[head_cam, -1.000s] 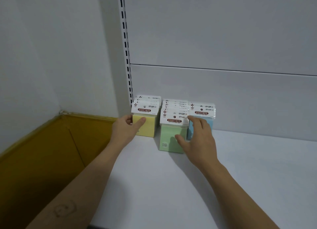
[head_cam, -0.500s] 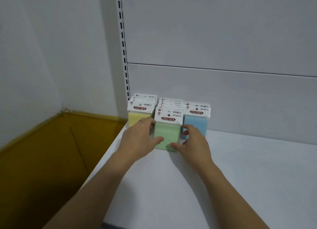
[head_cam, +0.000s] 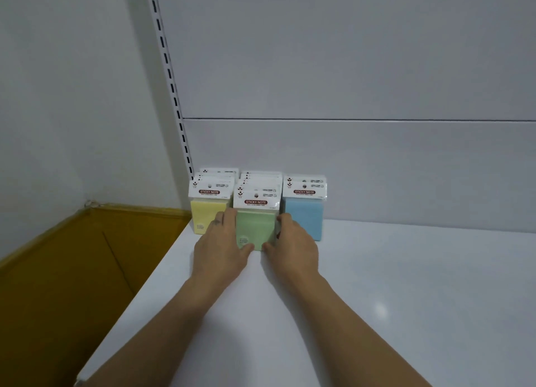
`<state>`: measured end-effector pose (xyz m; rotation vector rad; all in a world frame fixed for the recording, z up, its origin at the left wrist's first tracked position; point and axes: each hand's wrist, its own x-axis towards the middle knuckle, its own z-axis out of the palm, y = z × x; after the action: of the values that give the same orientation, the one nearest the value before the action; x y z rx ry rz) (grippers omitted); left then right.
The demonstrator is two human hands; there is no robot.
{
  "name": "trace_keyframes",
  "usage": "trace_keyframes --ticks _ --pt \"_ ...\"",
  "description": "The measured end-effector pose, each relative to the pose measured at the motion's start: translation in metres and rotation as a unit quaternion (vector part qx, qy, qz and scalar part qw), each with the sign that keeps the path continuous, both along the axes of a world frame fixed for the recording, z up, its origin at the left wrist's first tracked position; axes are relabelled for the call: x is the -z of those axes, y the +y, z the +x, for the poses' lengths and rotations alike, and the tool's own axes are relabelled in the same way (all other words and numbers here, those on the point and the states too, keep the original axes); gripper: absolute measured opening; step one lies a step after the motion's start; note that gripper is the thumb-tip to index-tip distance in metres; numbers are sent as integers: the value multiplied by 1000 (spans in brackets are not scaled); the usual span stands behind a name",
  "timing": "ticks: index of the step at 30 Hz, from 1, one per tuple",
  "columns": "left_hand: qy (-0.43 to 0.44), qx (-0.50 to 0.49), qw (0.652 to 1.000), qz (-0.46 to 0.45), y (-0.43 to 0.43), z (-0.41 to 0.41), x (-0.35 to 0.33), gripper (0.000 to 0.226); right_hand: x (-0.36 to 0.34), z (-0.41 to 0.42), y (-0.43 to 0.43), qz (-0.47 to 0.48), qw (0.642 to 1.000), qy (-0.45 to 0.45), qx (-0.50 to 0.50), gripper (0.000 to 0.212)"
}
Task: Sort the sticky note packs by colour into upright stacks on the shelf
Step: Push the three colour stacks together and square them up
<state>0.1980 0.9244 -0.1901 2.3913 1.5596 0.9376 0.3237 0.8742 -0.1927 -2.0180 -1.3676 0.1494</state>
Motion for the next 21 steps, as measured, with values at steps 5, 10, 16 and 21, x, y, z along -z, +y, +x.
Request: trace_keyframes --ticks 5,10,16,21 --pt "1 -24 1000 3 3 14 3 64 1 0 7 2 1000 -15 25 31" --pt "-40 -17 999 0 3 13 10 65 2 2 8 -12 999 -38 29 31" --pt "-80 8 997 0 4 7 13 60 0 4 6 -11 999 -30 31 32" --pt "-86 11 996 -9 -1 2 13 66 -1 3 -7 -8 998 -39 52 35"
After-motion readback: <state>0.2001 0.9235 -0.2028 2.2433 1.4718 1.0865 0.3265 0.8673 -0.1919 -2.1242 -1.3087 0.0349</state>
